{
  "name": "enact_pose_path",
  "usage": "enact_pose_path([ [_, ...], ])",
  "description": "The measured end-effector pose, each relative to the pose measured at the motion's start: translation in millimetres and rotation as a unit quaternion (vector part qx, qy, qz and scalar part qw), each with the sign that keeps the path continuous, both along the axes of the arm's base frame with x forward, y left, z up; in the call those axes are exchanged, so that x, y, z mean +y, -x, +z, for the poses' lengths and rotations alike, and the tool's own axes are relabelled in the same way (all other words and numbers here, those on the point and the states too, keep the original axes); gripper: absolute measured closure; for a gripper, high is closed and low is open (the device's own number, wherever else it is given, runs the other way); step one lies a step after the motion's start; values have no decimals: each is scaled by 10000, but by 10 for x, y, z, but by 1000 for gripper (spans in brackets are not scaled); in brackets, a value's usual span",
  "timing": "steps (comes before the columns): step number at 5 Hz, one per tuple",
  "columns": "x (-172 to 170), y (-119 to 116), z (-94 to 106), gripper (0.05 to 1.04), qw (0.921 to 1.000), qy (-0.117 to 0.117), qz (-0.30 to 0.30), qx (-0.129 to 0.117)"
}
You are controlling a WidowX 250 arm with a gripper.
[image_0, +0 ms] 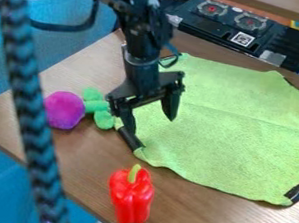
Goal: Fold the cloth from bottom left to top right
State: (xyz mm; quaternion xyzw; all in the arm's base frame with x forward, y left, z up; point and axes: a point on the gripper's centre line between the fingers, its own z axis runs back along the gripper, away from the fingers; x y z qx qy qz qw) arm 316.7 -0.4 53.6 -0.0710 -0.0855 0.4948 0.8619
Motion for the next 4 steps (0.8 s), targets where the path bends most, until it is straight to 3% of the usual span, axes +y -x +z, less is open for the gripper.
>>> enact_pose_path([
  [2, -68, 7, -232, 82, 9978, -629, 17, 218],
  [3, -19, 14, -265, 82, 9960, -830, 33, 315],
  [4, -12, 37, -266, 82, 9957, -835, -27, 400],
])
